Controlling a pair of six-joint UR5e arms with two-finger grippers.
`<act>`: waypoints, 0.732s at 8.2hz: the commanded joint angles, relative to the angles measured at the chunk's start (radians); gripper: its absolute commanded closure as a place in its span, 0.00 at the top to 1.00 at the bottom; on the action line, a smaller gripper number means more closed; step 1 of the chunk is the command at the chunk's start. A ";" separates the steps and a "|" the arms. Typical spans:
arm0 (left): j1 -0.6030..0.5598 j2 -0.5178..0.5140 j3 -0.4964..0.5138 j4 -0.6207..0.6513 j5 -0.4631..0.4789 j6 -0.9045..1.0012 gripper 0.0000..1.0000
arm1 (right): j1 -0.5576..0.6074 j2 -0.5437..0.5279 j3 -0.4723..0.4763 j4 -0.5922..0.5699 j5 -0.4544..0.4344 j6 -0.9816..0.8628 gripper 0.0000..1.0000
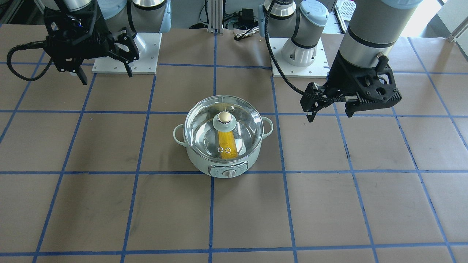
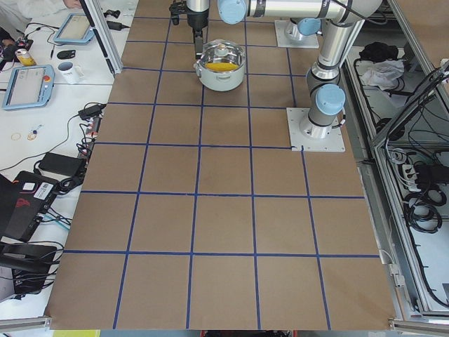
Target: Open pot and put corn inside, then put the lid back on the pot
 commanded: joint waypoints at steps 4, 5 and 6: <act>-0.002 0.006 0.000 -0.001 0.003 0.005 1.00 | 0.000 0.004 0.007 0.001 -0.007 -0.003 1.00; -0.002 0.009 -0.002 -0.003 -0.003 -0.003 1.00 | -0.002 0.004 0.005 0.001 -0.007 -0.003 1.00; -0.002 0.015 -0.002 -0.006 0.003 -0.004 1.00 | -0.002 0.004 0.005 -0.001 -0.007 -0.003 1.00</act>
